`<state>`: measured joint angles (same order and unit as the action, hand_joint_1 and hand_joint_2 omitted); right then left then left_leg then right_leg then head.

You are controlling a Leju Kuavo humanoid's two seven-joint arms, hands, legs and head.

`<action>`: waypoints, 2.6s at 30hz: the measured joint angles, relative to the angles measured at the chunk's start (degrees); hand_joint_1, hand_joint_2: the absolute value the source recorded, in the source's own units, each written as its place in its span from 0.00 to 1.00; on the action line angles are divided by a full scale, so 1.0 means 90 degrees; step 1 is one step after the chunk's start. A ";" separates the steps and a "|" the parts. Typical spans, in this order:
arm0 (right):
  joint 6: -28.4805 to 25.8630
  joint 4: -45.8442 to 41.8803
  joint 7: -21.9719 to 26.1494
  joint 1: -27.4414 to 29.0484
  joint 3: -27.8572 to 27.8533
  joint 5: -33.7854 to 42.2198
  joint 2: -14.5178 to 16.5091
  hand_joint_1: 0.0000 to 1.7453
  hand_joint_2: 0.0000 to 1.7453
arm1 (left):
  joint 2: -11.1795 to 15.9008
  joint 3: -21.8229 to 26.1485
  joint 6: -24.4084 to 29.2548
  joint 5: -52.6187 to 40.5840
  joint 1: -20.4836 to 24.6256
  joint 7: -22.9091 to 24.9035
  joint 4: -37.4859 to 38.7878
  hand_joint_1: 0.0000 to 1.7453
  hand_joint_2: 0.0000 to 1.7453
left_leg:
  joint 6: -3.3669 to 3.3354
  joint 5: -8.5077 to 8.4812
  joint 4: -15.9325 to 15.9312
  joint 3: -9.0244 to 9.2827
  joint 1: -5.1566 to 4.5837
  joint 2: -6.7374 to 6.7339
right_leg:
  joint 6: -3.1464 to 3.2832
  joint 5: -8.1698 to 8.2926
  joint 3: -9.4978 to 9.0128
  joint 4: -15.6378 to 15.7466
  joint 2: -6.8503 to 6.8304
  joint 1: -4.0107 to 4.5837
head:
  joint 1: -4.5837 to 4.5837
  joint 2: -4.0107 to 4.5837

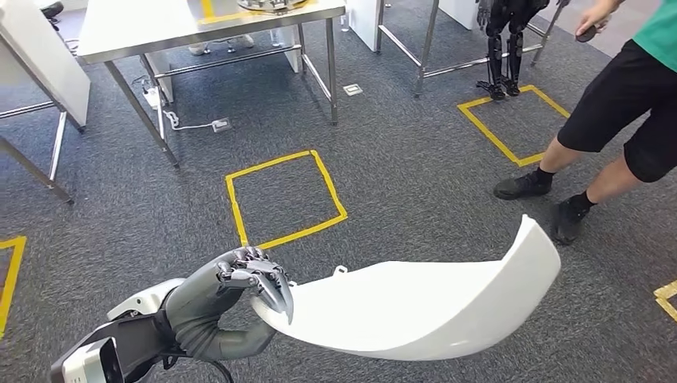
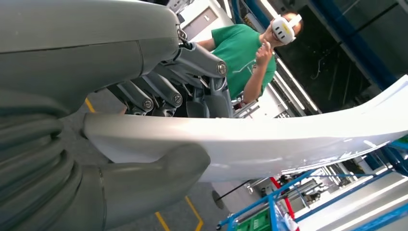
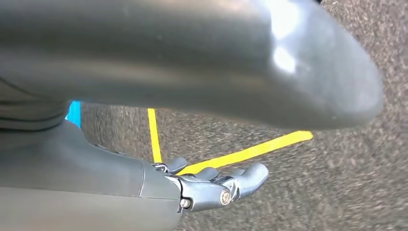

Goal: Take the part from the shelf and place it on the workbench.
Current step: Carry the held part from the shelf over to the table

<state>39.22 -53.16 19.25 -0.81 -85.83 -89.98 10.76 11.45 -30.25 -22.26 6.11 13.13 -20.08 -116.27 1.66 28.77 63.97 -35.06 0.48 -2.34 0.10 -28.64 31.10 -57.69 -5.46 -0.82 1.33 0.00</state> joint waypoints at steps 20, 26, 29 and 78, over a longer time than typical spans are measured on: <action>-0.0280 0.0623 0.0097 -0.0049 0.0005 0.0058 -0.0400 0.00 0.00 | -0.0036 -0.0305 -0.0140 0.0139 0.0234 0.0045 0.0180 1.00 1.00 | -0.0175 -0.0286 -0.0619 0.0148 0.0018 0.1146 | -0.0139 0.0058 0.0088 -0.0011 0.0923 -0.0023 | -0.0203 0.0000; -0.0365 0.0787 0.0103 -0.0047 -0.0023 0.0152 -0.0426 0.00 0.00 | -0.0036 -0.0407 -0.0186 0.0138 0.0312 0.0071 0.0201 1.00 1.00 | -0.0067 0.0607 0.1072 -0.0605 -0.0004 0.0314 | 0.0011 0.0105 0.0086 0.0040 0.0600 -0.0024 | -0.0066 0.0000; -0.0363 0.0837 0.0116 -0.0049 -0.0044 0.0158 -0.0426 0.00 0.00 | -0.0030 -0.0457 -0.0211 0.0136 0.0326 0.0069 0.0230 1.00 1.00 | -0.0088 0.0340 0.0804 -0.0396 -0.0004 0.0293 | 0.0005 0.0099 0.0087 0.0022 0.0497 -0.0011 | -0.0043 0.0000; -0.0646 0.1459 0.0206 -0.0123 -0.0051 0.0162 -0.0637 0.00 0.00 | -0.0086 -0.0642 -0.0329 -0.0154 0.0400 -0.0049 0.0279 1.00 1.00 | -0.0406 0.0199 -0.0678 0.0693 -0.0063 0.0344 | -0.0203 0.0309 0.0542 -0.0237 0.0555 0.0050 | -0.0210 0.0000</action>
<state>33.40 -40.03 21.10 -1.92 -86.29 -88.53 5.03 10.68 -36.04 -25.22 4.73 16.73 -20.52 -113.76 -1.99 30.56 57.87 -28.83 -0.08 0.75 -1.73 -25.86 35.97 -59.83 -0.47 -0.38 -0.55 0.00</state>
